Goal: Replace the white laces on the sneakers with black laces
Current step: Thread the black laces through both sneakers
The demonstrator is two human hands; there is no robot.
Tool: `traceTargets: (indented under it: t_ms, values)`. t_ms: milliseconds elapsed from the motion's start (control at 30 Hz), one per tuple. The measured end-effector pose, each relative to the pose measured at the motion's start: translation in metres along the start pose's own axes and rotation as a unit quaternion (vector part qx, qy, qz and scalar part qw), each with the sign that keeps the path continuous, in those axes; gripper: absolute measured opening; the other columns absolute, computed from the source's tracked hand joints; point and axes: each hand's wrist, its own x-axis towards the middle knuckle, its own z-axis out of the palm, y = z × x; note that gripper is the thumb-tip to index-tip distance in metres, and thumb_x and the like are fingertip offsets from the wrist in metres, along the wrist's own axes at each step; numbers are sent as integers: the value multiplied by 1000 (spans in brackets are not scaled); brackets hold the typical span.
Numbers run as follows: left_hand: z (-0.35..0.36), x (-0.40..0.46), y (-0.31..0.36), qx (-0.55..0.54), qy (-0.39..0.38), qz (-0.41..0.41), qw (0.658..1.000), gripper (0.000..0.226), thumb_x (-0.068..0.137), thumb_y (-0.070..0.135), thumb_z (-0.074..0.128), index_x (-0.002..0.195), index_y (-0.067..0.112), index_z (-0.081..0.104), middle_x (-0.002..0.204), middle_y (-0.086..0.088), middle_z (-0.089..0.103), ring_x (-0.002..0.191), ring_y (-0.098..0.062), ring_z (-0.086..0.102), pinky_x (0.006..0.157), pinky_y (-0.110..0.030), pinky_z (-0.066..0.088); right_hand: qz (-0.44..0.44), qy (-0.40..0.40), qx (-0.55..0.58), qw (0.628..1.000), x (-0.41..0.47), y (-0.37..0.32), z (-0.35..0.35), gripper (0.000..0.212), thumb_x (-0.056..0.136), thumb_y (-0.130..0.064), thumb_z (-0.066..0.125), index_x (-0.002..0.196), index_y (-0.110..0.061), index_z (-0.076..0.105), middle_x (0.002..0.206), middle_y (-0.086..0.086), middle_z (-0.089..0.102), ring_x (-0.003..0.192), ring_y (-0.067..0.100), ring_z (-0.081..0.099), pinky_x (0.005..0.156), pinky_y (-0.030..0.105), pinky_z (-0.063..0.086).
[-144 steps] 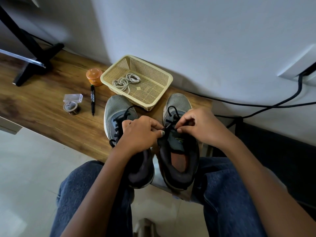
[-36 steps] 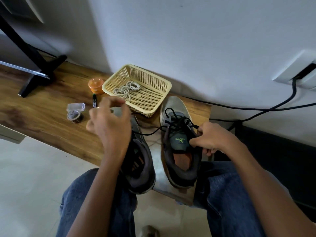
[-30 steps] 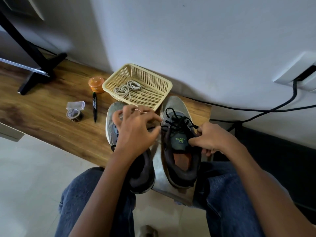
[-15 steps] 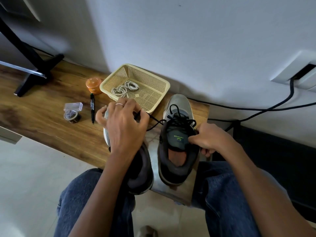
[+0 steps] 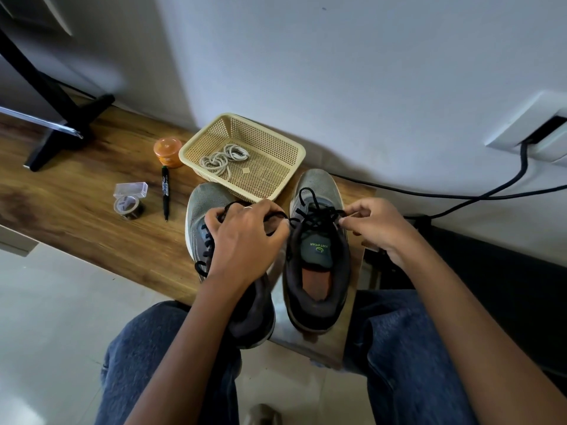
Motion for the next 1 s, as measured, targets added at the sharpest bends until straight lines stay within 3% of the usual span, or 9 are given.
traceTargets:
  t_ms: [133,333,433,533,600,733,800,933,1000]
  values:
    - [4,-1,1,5,-19,9,1000,23,92,52,49,103,37,62,89,18,62,104,-7,48,98,-32,11,-8,-5,43,999,1,1,-1,26,81,4,64,72,-20,63,74,-1,58,68,10,51,57,24,42]
    - [5,0,2,-15,-13,8,1000,13,93,46,55,93,36,64,84,16,64,97,-5,48,96,-32,14,-48,-65,16,997,-4,-3,1,41,81,6,46,60,-20,70,85,0,68,81,15,56,79,30,45]
    - [5,1,1,-10,-10,-1,1000,13,92,44,55,87,35,62,76,16,61,91,-4,50,96,-33,14,-80,-90,5,993,-8,-8,0,43,80,3,41,65,-21,74,91,7,69,81,22,55,76,33,43]
    - [8,2,0,-20,-18,-20,999,13,92,42,55,85,32,60,71,13,61,81,-3,55,102,-36,16,-112,-102,-6,988,-12,-10,-3,22,89,-13,54,78,-16,74,93,-6,59,86,6,56,79,24,43]
    - [8,1,1,-30,-32,-31,999,13,93,40,53,86,30,59,71,11,63,76,-2,55,105,-36,16,-146,-118,-56,981,-13,-8,-3,8,86,-21,67,85,-13,68,90,-8,57,76,-3,55,67,14,43]
    - [6,0,2,-65,-51,-45,996,11,91,35,54,85,27,57,69,4,67,73,-2,56,92,-25,14,-154,-89,-132,975,-9,-3,1,20,75,-10,74,88,-17,61,92,1,59,75,17,57,65,29,44]
    - [4,1,2,-90,-58,-56,993,10,91,33,55,85,25,55,74,3,71,79,-6,60,85,-20,11,-146,-76,-131,978,-10,-4,1,20,75,-4,70,89,-15,61,87,0,58,72,17,54,63,29,42]
    - [2,3,-1,-130,-63,-71,987,10,90,31,49,83,23,47,82,1,74,83,-12,62,95,-30,21,-124,-60,-125,983,-8,-2,2,23,74,0,67,90,-16,61,84,3,60,65,16,52,59,28,41]
    - [0,4,-2,-140,-50,-80,986,10,91,30,47,85,23,45,81,4,74,86,-12,62,90,-30,20,-114,-56,-120,985,-8,-2,2,25,74,0,67,87,-20,59,83,1,60,64,15,52,58,27,42]
